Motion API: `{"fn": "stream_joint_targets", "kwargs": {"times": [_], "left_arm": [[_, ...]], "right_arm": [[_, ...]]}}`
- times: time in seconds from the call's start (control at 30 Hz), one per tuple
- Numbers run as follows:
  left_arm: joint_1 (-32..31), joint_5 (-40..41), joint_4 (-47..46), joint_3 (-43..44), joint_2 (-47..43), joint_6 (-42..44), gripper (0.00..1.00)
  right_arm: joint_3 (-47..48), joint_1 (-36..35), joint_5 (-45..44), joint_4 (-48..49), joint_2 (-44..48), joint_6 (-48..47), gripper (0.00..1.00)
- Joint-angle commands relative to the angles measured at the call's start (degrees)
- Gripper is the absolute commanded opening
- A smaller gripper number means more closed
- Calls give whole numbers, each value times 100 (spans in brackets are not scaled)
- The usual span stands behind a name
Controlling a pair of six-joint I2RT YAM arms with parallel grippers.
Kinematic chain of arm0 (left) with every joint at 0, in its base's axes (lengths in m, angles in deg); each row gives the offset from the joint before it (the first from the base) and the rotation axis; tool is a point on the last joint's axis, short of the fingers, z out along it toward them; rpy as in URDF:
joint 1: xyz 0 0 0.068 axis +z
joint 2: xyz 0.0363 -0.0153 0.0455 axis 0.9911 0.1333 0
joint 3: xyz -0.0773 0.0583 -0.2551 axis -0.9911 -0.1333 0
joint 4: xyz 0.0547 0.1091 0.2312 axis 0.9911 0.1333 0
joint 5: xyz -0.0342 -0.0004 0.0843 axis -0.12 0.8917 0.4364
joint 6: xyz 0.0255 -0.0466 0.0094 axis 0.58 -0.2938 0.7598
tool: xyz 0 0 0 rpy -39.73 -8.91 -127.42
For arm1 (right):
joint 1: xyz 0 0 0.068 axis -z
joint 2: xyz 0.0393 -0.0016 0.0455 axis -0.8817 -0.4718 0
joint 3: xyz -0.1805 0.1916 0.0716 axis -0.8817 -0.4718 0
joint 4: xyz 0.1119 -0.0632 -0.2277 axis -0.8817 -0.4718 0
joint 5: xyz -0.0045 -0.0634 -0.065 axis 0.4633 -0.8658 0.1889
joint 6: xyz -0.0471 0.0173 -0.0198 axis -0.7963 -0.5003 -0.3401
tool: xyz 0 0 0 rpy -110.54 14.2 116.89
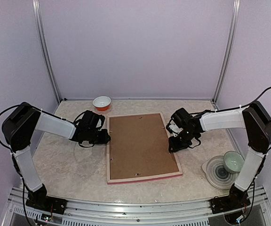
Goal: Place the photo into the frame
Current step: Press the fastener onto the backboard.
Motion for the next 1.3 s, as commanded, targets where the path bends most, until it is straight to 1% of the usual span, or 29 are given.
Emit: {"fn": "stream_joint_targets", "kwargs": {"times": [0.0, 0.37, 0.5, 0.7, 0.8, 0.9, 0.97, 1.1, 1.27], "left_arm": [[26, -116, 16, -64, 68, 169, 20], [41, -114, 23, -64, 72, 169, 20], [44, -110, 15, -65, 76, 169, 20], [44, -129, 5, -65, 80, 169, 20], [44, -138, -4, -65, 85, 158, 20], [44, -149, -12, -69, 85, 160, 20], [44, -146, -12, -66, 85, 160, 20], [44, -151, -12, -73, 85, 154, 20], [44, -158, -12, -74, 87, 152, 20]], "right_arm": [[-157, 103, -228, -258, -154, -26, 29], [-230, 103, -205, -263, -108, -93, 23], [-245, 103, -79, -279, -91, -224, 22], [-257, 90, 142, -297, -77, -454, 24], [-265, 39, 154, -329, -98, -543, 29], [-245, -11, 137, -372, -106, -557, 37], [-232, -39, 111, -409, -93, -576, 39], [-206, -69, -94, -531, -51, -595, 39], [-211, -77, -192, -624, 33, -587, 33]]}}
